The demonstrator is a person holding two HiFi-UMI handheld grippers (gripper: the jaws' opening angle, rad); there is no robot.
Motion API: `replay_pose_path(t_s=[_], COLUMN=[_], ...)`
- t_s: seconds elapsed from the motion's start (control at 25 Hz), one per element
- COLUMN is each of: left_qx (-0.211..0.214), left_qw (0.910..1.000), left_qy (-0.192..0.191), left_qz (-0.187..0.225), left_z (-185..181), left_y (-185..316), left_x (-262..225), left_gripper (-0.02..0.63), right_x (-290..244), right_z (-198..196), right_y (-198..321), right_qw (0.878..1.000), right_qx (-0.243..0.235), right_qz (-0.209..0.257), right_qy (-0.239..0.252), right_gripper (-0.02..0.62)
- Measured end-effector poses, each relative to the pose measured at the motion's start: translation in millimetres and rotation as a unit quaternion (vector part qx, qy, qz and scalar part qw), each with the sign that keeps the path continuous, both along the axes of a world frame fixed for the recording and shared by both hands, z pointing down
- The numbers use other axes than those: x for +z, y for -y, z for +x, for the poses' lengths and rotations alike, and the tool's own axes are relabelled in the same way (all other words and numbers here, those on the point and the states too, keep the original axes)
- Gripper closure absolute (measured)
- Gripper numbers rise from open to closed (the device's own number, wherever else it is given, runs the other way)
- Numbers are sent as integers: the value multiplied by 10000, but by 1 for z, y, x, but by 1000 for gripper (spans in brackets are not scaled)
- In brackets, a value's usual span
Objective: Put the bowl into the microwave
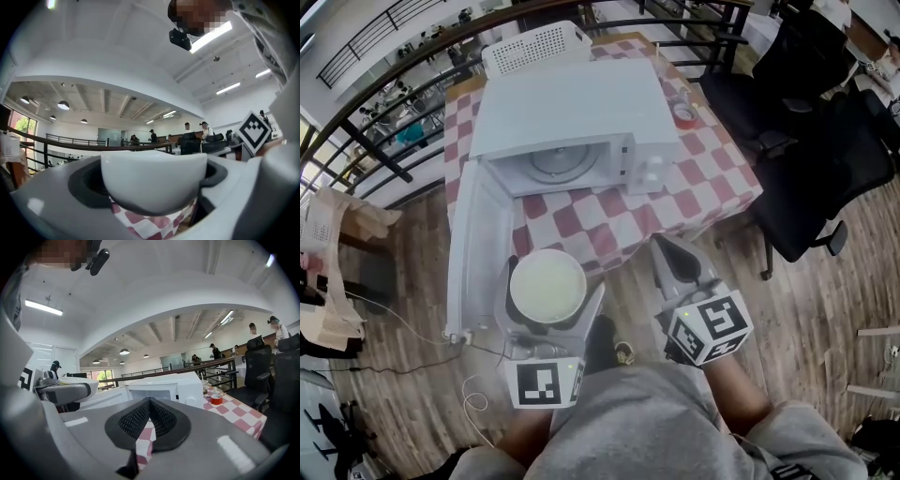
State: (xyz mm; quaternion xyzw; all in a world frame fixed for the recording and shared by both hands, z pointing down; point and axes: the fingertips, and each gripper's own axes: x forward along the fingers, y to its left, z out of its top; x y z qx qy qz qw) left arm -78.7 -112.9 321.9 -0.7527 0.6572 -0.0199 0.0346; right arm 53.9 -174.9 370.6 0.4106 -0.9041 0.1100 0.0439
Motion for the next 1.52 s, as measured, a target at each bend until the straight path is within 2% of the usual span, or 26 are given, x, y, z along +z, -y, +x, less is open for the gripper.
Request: replay_pose_path(t_s=[0.56,1.12,1.52], left_qx=[160,282,251], left_qw=[9997,9984,9980], left_qy=[-74,-325,-483], left_qz=[-170,-366,-313], left_z=[-33,-70,-98], left_y=[82,128,153], left_x=[8,26,35], left_gripper=[75,75,75], right_x=[3,3,4], right_z=[-44,-84,-112], right_y=[72,116,137], right_qw=[9998,9994,9990], right_qx=[-95,34,46], right_qz=[-107,-101,-37], right_qy=[-133,-340,-434], right_gripper=[598,598,598])
